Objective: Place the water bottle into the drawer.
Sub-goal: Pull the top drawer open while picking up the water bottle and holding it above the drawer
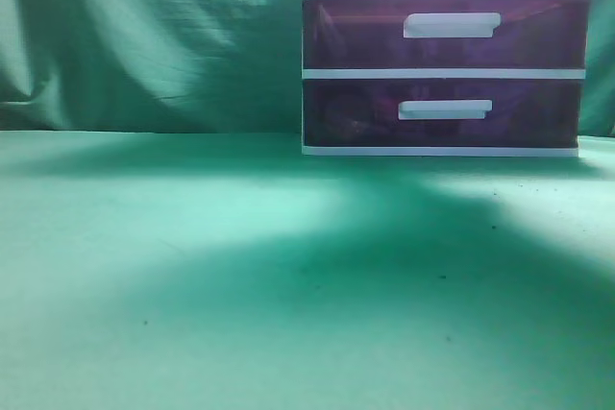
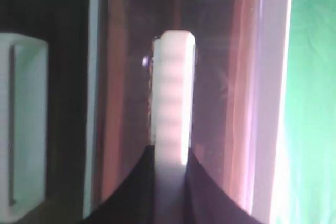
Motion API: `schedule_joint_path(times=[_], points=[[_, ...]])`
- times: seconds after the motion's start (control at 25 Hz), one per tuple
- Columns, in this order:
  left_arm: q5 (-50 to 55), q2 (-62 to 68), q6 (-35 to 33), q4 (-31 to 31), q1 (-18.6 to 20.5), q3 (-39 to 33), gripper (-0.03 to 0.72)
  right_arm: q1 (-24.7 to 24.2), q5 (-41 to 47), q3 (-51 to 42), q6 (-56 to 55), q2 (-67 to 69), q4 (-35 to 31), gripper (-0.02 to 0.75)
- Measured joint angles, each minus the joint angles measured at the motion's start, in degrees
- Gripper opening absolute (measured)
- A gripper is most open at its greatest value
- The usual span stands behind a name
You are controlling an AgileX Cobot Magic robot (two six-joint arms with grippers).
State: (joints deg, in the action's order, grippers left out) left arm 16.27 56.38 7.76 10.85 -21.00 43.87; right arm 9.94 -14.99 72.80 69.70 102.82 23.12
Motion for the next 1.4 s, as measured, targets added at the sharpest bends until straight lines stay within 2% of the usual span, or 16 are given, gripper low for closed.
schedule_joint_path(times=[0.28, 0.52, 0.92, 1.16, 1.28, 1.4], points=[[0.0, 0.0, 0.0, 0.0, 0.0, 0.0, 0.307, 0.3, 0.3, -14.0, -1.1, -11.6, 1.4, 0.082], [0.0, 0.0, 0.0, -0.1, 0.0, 0.0, 0.307, 4.4, 0.1, -26.4, -2.3, -22.6, 0.7, 0.082], [0.1, 0.0, 0.0, -1.5, 0.0, 0.6, 0.307, 6.9, 1.0, -31.2, -2.8, -26.6, -3.7, 0.082], [5.0, 0.4, -1.9, -1.8, -0.1, 9.4, 0.307, 6.9, 1.7, -31.9, -2.7, -26.7, -3.7, 0.082], [14.3, 3.0, -7.4, -3.6, -1.3, 17.6, 0.307, 6.9, 1.8, -32.0, -2.6, -26.7, -3.8, 0.082], [25.5, 7.9, -13.8, -8.4, -2.9, 27.2, 0.307, 6.9, 1.8, -32.0, -2.6, -26.7, -3.8, 0.082]])
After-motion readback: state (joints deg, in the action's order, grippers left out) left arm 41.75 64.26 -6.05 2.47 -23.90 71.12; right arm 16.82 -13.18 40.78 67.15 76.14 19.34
